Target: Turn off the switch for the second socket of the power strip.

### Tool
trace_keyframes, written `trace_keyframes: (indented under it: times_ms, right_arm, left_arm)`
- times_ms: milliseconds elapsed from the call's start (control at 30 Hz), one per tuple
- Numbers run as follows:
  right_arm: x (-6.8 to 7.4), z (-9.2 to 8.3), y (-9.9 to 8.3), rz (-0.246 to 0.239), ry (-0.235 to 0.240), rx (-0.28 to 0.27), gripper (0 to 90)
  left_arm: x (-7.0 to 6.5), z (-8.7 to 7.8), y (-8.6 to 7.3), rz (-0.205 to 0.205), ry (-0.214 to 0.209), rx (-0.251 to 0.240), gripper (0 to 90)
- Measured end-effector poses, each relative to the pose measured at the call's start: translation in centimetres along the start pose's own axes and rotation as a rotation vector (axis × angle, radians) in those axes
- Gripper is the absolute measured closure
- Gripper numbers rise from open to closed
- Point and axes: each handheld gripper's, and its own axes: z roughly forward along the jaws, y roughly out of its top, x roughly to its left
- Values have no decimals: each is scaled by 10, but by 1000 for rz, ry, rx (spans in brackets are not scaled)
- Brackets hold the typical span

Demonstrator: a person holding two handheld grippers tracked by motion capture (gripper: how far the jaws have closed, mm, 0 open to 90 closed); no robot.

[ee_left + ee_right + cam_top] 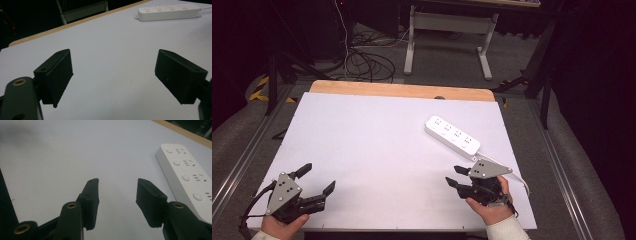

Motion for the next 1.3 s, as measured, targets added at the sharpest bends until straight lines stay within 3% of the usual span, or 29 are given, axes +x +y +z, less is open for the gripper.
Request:
trace_keyframes:
  times_ms: [433,733,867,1000,1300]
  right_arm:
    - [-11,-2,25,-12,2,2,567]
    - [-19,-4,35,-21,37,6,674]
    - [-25,-1,40,-33,53,14,795]
    - [-34,3,45,-15,79,10,900]
    - [-60,13,59,43,63,-7,900]
  left_arm:
    - [1,-1,-1,-17,5,2,158]
    - [2,-2,-2,-21,12,4,159]
    - [2,-3,-2,-21,16,0,160]
    - [2,-3,-2,-23,14,2,161]
    - [2,-2,-2,-15,17,4,164]
